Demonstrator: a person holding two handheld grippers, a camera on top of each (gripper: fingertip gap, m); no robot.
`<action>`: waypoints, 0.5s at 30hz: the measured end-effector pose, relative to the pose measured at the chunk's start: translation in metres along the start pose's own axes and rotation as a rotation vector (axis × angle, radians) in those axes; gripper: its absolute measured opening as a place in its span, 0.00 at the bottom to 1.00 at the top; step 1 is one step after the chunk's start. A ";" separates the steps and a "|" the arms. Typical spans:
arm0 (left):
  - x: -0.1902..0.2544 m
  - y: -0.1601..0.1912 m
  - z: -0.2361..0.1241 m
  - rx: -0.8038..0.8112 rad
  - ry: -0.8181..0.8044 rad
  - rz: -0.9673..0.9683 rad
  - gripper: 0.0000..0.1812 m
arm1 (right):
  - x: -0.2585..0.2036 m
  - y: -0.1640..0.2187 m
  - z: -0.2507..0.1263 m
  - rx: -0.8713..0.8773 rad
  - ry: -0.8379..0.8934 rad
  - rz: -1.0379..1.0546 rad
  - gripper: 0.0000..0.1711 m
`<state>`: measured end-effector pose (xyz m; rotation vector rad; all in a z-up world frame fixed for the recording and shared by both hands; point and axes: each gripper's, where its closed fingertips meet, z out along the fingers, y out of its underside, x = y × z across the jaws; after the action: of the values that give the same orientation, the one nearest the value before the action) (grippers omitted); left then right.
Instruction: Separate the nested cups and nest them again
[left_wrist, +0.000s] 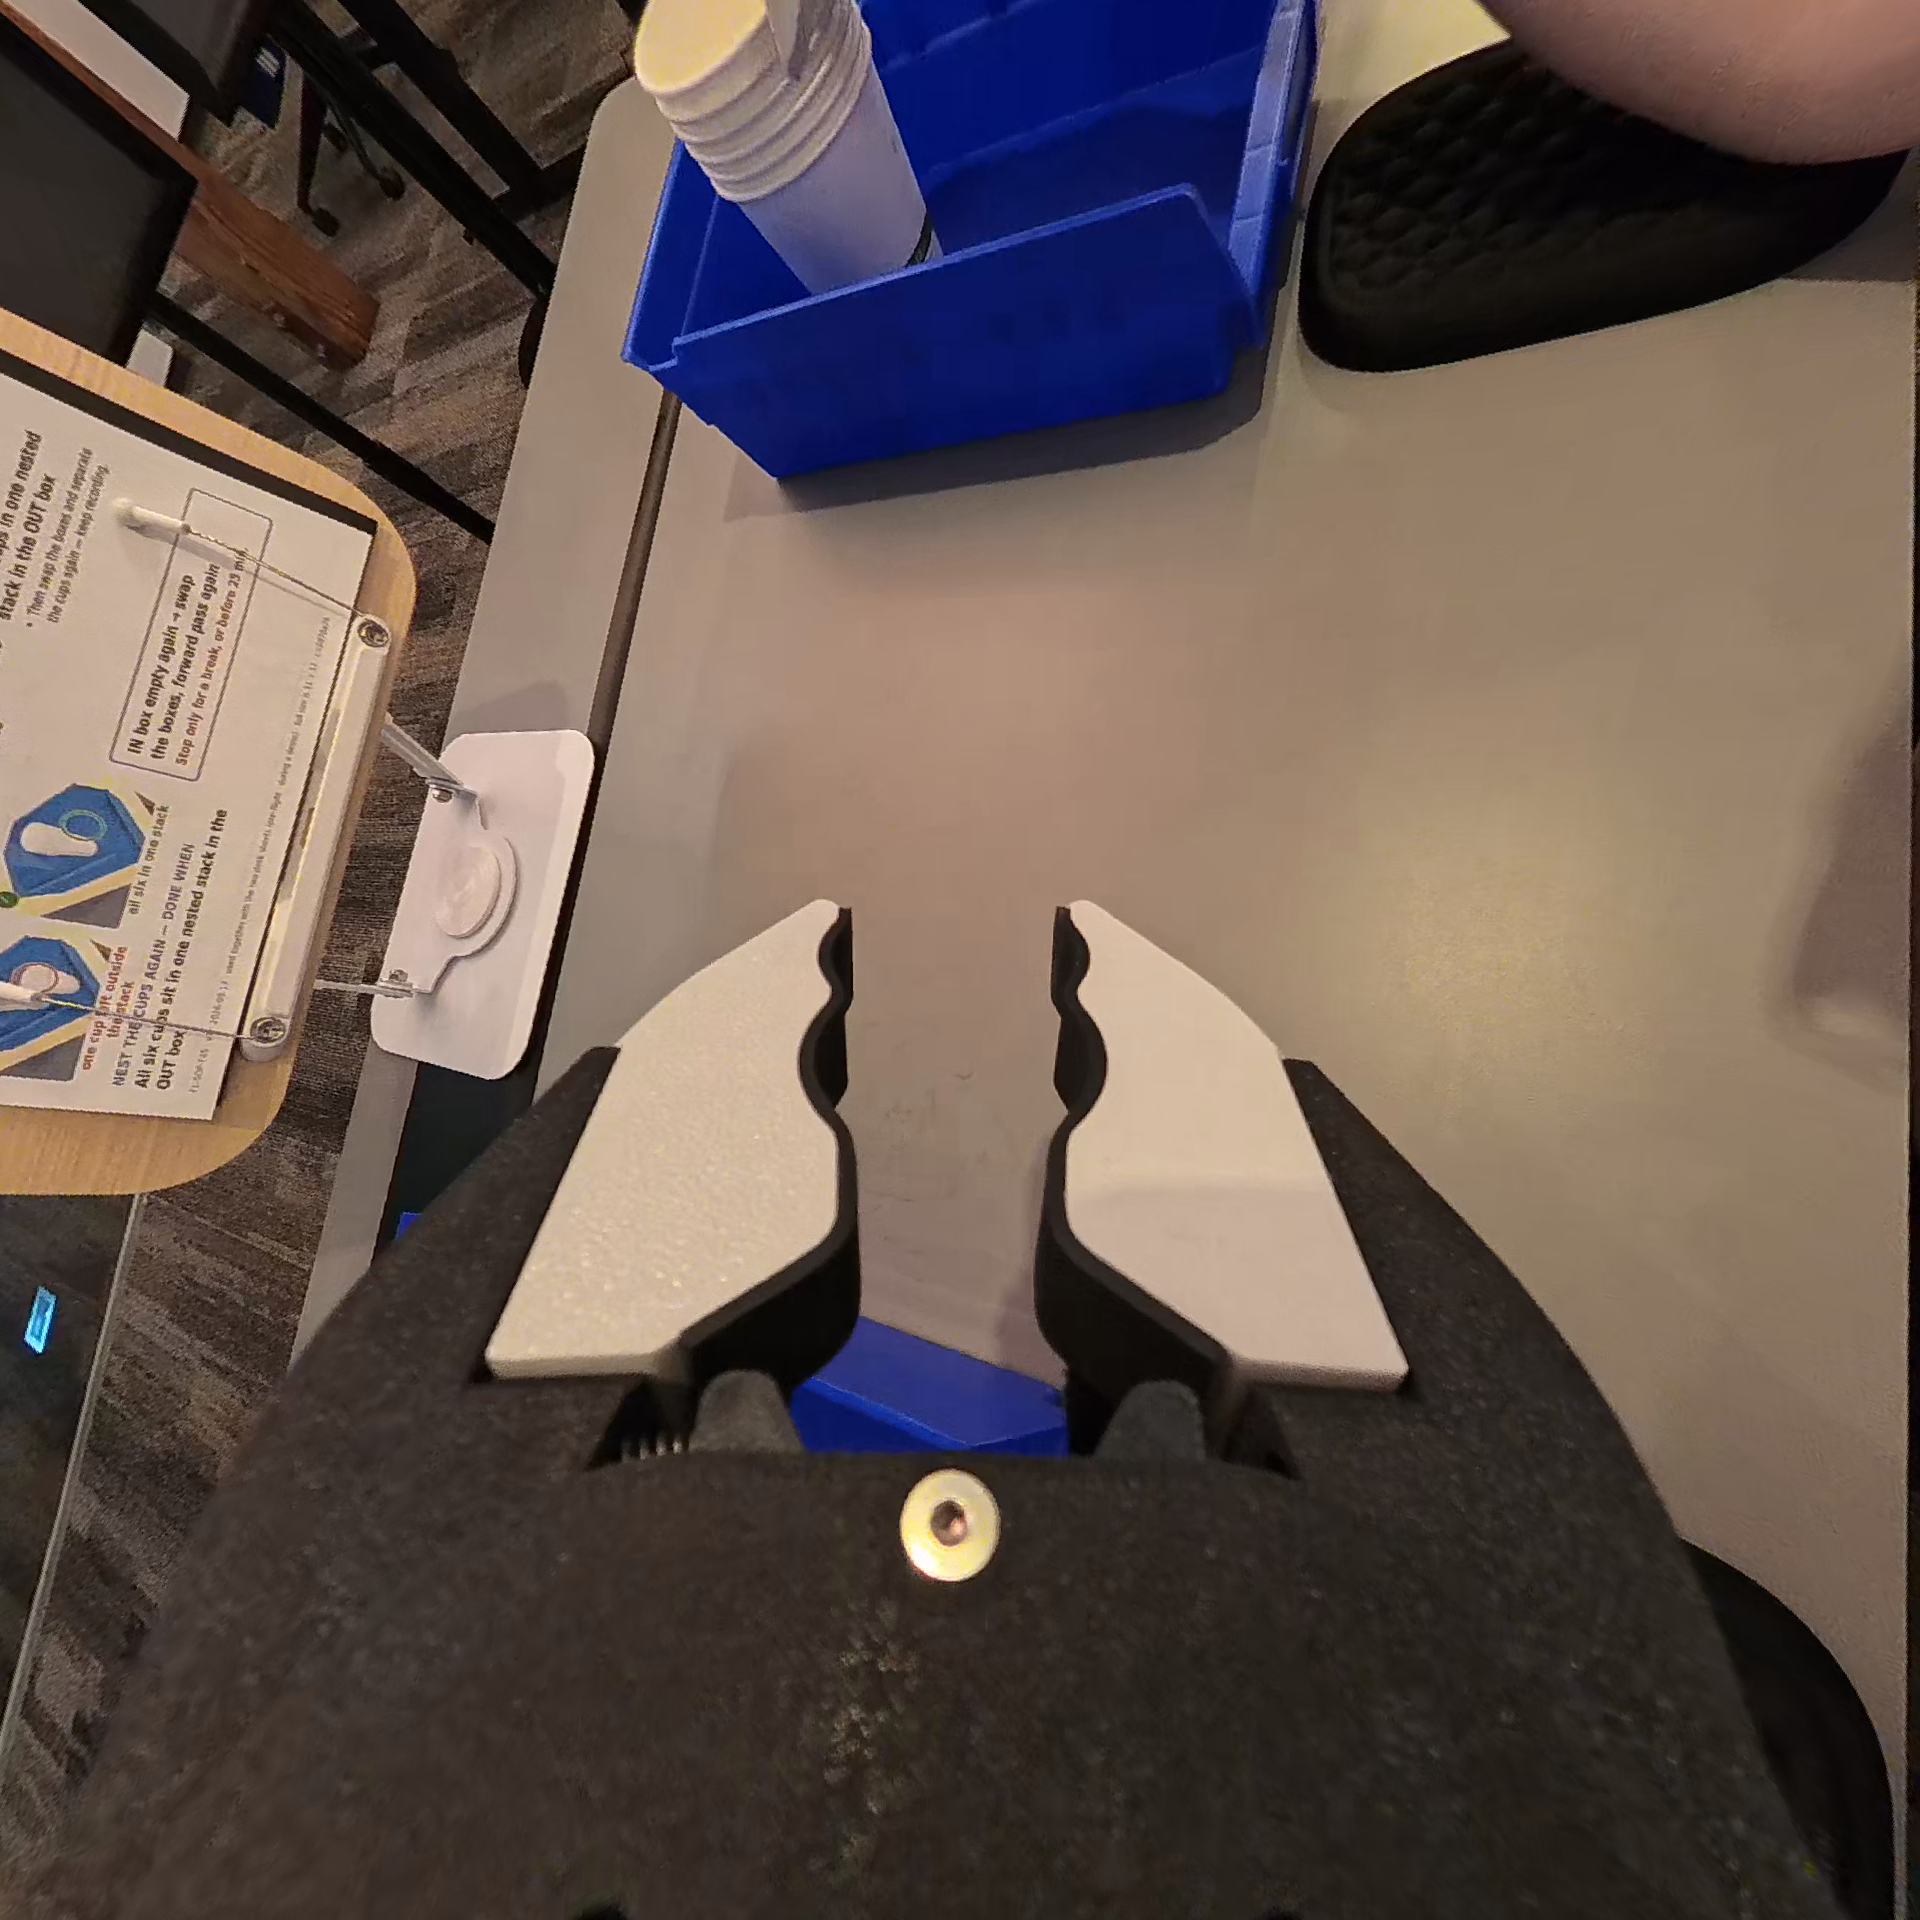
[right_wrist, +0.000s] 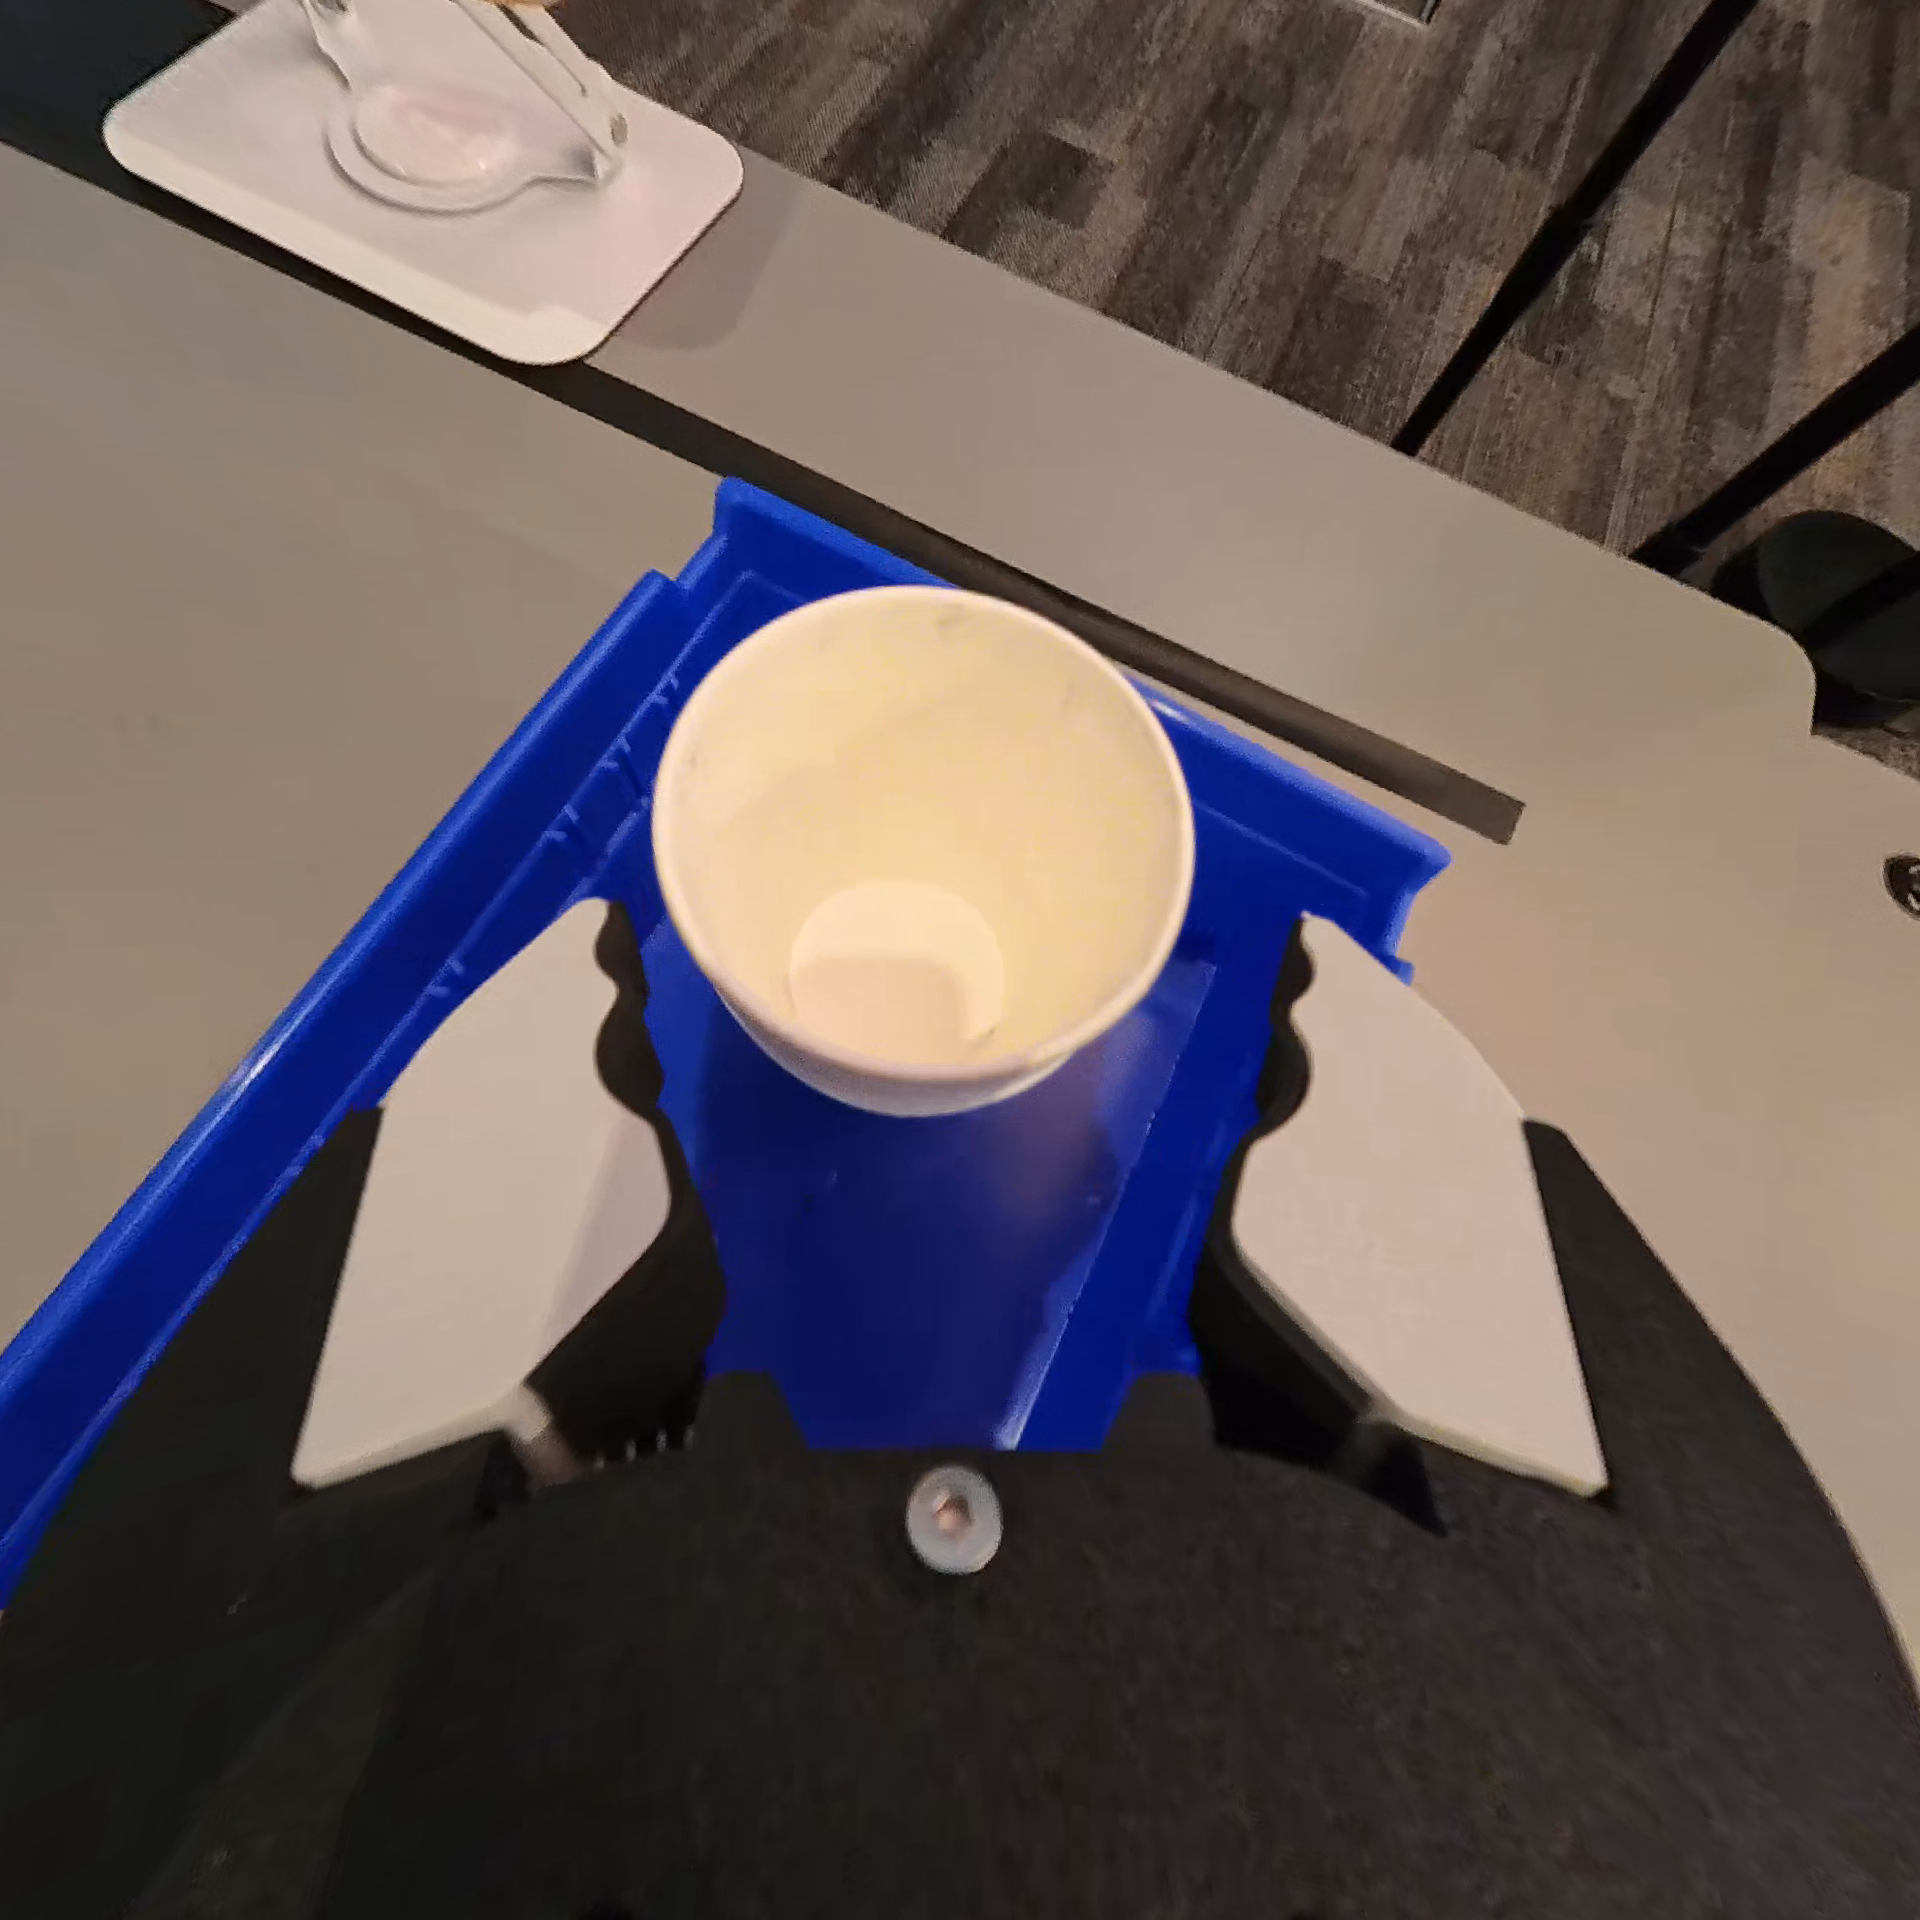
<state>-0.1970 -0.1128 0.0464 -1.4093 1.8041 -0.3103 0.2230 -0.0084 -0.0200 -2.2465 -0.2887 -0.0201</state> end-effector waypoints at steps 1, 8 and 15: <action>0.000 0.000 0.000 0.004 0.000 -0.001 0.20 | 0.001 0.002 -0.001 -0.004 0.003 0.013 0.69; 0.001 -0.001 -0.009 0.016 -0.018 0.005 0.20 | -0.013 0.000 0.002 0.154 -0.074 0.124 0.75; 0.006 -0.005 -0.014 0.054 -0.028 0.015 0.20 | -0.022 0.031 0.031 0.112 -0.003 0.124 0.74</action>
<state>-0.2043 -0.1238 0.0559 -1.3561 1.7703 -0.3273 0.2054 -0.0077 -0.0659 -2.1494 -0.1474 0.0635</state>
